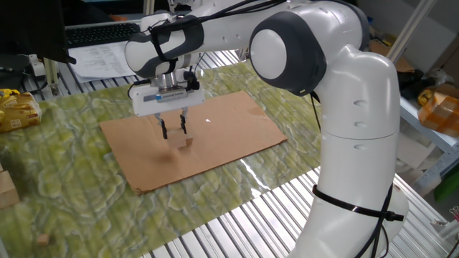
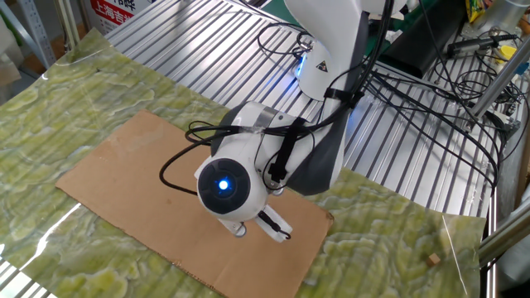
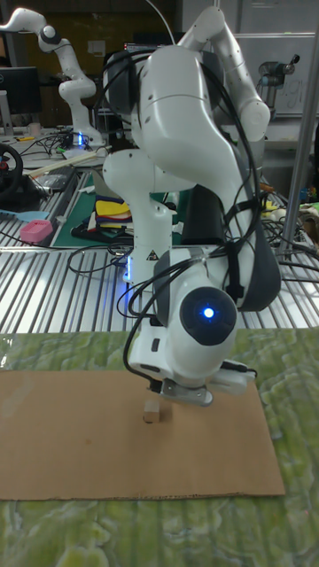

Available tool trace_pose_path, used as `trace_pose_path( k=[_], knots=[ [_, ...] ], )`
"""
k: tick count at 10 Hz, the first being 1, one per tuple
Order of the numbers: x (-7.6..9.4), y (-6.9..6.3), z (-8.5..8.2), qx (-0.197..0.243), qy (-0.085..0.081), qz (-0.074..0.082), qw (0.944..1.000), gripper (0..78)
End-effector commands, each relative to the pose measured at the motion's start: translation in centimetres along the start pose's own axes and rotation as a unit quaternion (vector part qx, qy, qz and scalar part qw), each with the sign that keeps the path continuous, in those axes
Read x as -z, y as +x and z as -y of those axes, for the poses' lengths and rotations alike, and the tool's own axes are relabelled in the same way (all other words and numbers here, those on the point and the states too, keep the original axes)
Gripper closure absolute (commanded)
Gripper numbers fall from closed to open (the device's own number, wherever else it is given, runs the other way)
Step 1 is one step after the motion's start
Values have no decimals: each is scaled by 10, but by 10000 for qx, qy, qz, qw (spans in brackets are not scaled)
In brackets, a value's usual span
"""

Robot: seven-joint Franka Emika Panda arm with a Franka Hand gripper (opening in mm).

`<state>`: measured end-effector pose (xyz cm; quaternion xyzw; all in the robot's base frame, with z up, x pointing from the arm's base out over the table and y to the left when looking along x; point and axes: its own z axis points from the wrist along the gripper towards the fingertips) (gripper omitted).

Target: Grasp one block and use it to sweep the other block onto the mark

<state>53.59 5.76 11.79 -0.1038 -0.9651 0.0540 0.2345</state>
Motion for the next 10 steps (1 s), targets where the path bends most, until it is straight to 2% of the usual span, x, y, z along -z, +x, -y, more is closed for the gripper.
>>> trace_pose_path(
  k=[1,4,10],
  knots=[
    [-6,5,2,-180,39,-106,9998,763],
    [-7,2,10,-148,55,-67,9999,763],
    [-7,1,11,-274,77,24,9996,763]
  ],
)
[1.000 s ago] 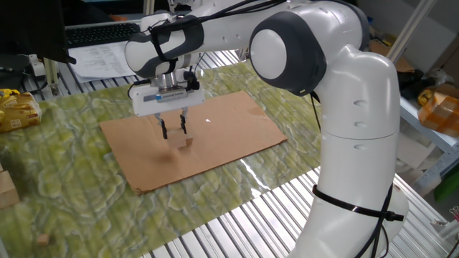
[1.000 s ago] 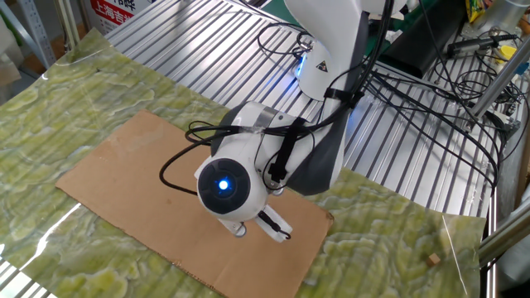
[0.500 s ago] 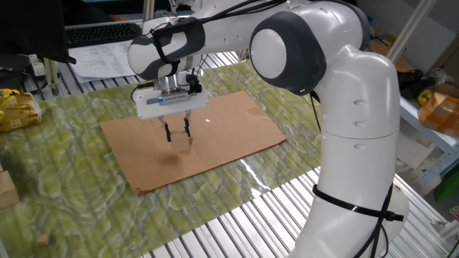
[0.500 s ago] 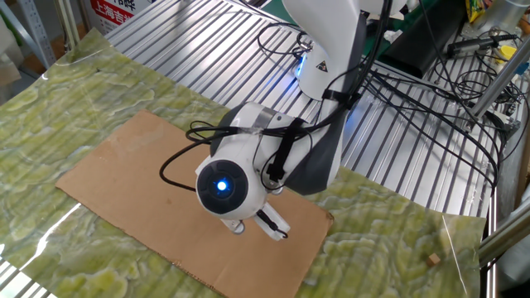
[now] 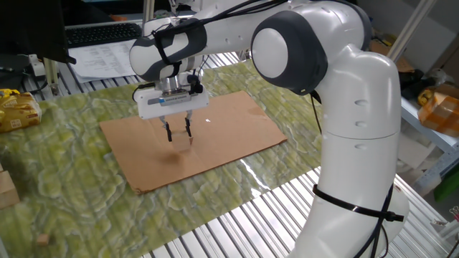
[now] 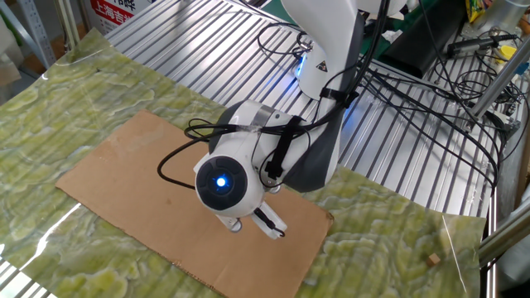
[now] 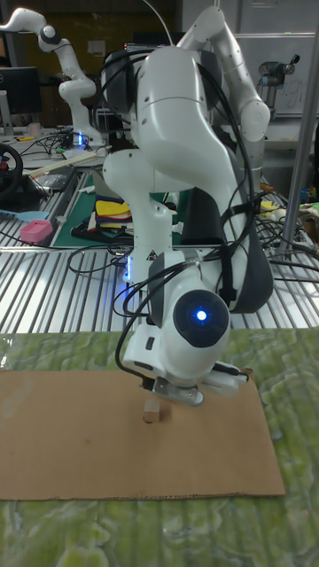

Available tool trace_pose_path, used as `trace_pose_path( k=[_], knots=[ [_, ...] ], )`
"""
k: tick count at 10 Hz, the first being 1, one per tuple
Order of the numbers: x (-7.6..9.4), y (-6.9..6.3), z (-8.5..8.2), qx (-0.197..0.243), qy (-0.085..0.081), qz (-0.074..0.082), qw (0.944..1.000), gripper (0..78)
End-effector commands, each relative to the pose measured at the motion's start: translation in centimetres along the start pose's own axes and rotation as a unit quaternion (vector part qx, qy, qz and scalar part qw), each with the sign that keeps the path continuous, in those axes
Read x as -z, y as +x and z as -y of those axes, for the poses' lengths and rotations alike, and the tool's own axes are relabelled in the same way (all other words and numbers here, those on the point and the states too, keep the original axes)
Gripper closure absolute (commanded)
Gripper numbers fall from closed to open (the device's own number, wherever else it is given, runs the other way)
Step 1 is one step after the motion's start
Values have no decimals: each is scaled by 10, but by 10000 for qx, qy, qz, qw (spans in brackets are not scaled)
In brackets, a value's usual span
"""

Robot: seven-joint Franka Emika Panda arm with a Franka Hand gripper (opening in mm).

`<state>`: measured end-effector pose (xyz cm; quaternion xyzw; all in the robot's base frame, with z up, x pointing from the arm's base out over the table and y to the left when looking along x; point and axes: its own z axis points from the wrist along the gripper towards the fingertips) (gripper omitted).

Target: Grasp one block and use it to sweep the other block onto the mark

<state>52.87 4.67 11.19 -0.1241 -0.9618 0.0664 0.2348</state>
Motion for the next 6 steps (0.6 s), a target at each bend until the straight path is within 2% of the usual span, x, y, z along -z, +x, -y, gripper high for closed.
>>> trace_pose_path(
  k=[1,6],
  knots=[
    [2,0,0,-79,15,35,10000,763],
    [3,-2,1,-124,-3,128,9998,763]
  ],
)
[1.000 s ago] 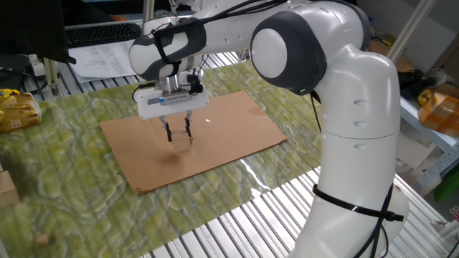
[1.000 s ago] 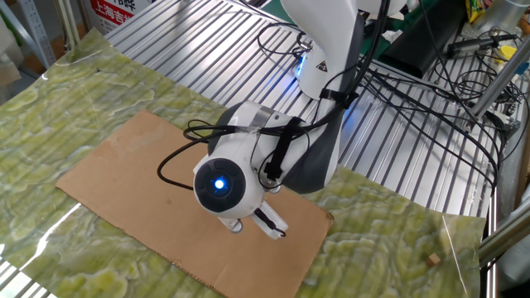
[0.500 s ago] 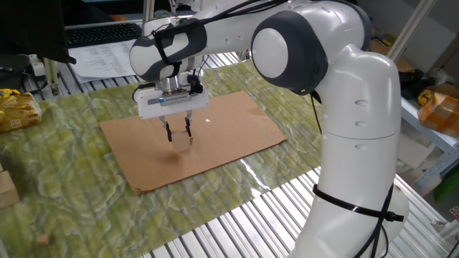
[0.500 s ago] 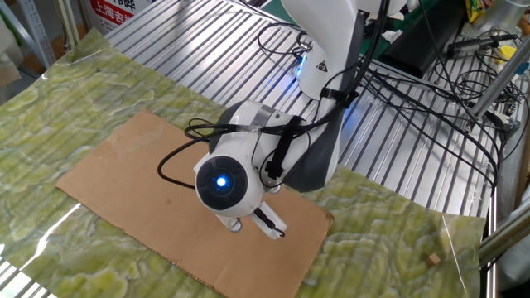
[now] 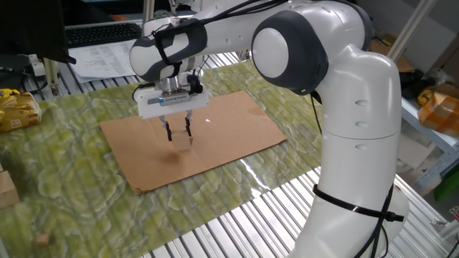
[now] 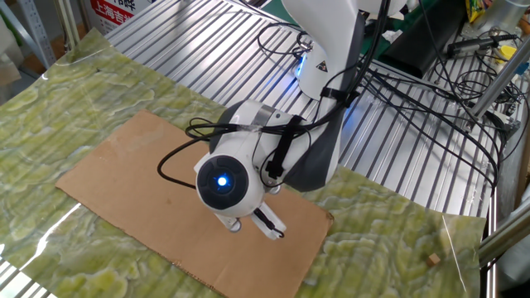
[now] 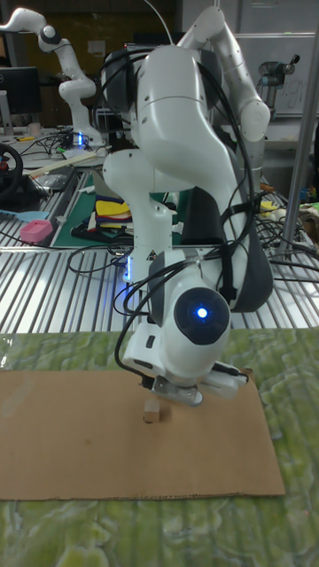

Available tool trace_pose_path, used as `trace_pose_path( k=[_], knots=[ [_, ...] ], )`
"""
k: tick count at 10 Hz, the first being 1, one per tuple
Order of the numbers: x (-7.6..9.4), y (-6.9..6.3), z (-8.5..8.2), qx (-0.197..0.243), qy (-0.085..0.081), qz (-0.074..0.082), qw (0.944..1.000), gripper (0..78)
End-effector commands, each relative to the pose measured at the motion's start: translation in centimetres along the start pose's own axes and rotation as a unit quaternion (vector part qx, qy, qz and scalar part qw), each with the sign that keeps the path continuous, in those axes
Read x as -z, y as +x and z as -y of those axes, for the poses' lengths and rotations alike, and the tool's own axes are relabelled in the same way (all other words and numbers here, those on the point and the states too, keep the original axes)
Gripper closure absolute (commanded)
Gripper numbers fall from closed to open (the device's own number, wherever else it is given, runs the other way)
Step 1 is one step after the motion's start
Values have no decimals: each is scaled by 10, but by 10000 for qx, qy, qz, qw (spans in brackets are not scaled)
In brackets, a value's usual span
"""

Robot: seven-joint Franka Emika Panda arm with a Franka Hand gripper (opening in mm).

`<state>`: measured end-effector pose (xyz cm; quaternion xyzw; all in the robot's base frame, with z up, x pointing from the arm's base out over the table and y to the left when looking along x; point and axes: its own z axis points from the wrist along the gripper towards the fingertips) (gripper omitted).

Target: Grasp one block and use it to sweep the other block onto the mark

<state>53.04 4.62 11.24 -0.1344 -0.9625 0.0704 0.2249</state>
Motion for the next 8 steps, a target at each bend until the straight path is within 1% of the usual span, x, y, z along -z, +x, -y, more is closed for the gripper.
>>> trace_pose_path(
  k=[1,4,5,8],
  knots=[
    [2,-1,1,-15,-5,48,10000,763],
    [5,-3,1,-25,39,111,9999,763],
    [5,-3,1,-27,82,146,9999,763],
    [5,-4,1,-17,103,172,9998,763]
  ],
)
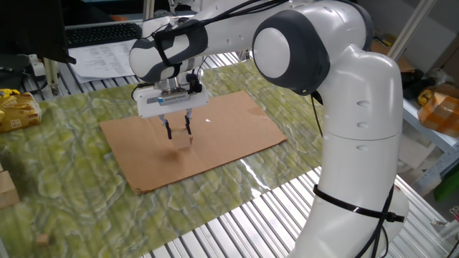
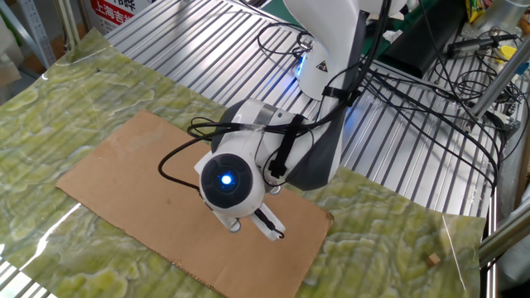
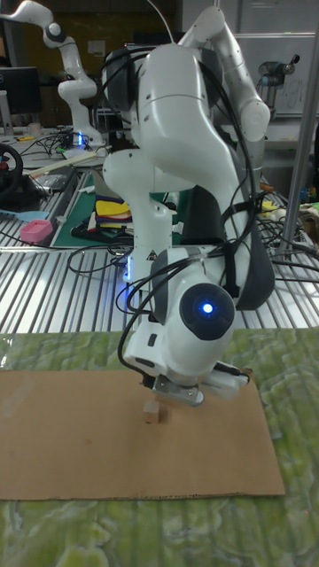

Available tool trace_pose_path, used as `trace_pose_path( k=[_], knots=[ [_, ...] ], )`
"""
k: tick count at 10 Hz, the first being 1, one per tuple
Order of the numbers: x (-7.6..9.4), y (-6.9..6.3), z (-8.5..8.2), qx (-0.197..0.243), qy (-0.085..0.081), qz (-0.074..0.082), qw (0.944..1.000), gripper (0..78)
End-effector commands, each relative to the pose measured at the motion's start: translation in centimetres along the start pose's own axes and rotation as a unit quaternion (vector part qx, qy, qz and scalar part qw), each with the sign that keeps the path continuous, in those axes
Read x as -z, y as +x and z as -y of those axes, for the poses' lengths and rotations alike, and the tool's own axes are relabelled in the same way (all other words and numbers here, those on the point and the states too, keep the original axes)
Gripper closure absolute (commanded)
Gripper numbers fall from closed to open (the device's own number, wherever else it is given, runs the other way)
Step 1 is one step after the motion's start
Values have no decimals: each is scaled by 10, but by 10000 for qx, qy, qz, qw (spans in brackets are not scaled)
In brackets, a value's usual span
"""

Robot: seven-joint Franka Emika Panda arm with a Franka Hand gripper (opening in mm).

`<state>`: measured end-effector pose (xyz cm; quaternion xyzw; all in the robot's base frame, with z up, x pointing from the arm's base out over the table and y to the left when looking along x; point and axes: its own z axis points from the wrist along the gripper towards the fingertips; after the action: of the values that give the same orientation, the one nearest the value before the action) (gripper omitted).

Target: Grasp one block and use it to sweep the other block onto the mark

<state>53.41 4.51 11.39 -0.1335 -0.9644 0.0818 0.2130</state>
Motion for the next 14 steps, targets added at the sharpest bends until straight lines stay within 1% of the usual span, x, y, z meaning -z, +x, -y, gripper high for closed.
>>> trace_pose_path(
  k=[1,3,4,6,10,12,13,14],
  knots=[
    [2,-1,0,7,13,33,10000,763],
    [2,-1,0,9,5,49,10000,763],
    [2,-1,0,21,-4,102,9999,763],
    [2,-1,0,30,47,160,9999,763],
    [3,-1,0,21,81,229,9997,763],
    [6,-4,1,18,82,248,9997,763],
    [7,-4,1,16,58,241,9997,763],
    [8,-3,-1,0,-192,212,9996,763]
  ],
)
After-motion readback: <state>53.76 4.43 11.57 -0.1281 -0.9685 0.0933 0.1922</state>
